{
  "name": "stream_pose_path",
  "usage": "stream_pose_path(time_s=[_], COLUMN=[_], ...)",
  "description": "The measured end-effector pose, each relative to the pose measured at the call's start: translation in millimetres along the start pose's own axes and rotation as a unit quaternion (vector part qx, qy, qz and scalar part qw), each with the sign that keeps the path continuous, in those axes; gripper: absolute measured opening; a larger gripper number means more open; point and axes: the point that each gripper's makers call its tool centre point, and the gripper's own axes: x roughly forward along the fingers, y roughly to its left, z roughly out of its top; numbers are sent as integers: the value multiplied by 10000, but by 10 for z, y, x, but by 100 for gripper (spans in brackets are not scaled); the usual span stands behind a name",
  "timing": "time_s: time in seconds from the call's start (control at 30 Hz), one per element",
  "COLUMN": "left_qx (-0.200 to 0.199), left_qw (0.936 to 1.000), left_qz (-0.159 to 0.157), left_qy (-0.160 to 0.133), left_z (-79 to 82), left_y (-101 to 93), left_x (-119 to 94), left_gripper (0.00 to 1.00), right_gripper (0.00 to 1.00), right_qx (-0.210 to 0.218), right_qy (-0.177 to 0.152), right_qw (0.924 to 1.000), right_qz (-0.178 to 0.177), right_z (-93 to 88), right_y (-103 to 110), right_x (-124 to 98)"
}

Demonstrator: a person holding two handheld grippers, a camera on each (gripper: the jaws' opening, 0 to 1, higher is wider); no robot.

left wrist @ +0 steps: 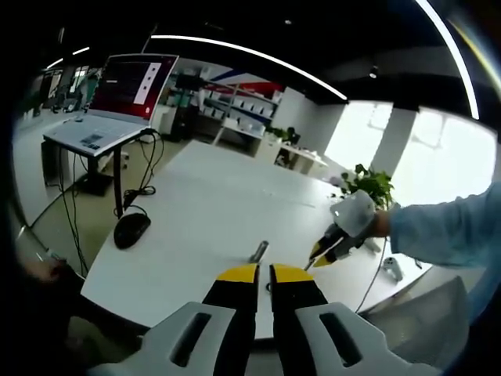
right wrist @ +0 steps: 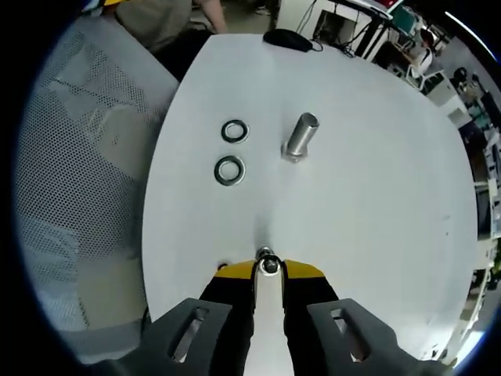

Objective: Place the washer onto the threaded stud by aligning its center hole with the stud, sliding it down to the base, and recovering from edge contact or off-axis alignment until the washer reaches the visible bottom stop.

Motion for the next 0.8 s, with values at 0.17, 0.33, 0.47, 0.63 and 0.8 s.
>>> stream_pose_path(time_s=[0.17,0.33,0.47,0.63,0.8], left_qx=[5,2,0,-10,-16], left_qw=[10000,10000,10000,10000,10000], left_qz=[-1,2,9,14,19], left_qy=[25,27,32,25,25], left_z=[-9,-8,-10,-7,-8], left_y=[-2,2,8,11,13], left_x=[4,7,7,6,6], left_gripper=[3,3,3,3,3], right_gripper=[13,13,13,13,13], right_qx=[-31,-20,-21,-11,19], right_qy=[50,92,121,131,108], right_qw=[10000,9999,9998,9997,9997], right_qz=[57,128,180,219,203], right_z=[-16,-33,-47,-53,-53], right_y=[16,33,45,48,61], right_x=[88,174,236,277,308])
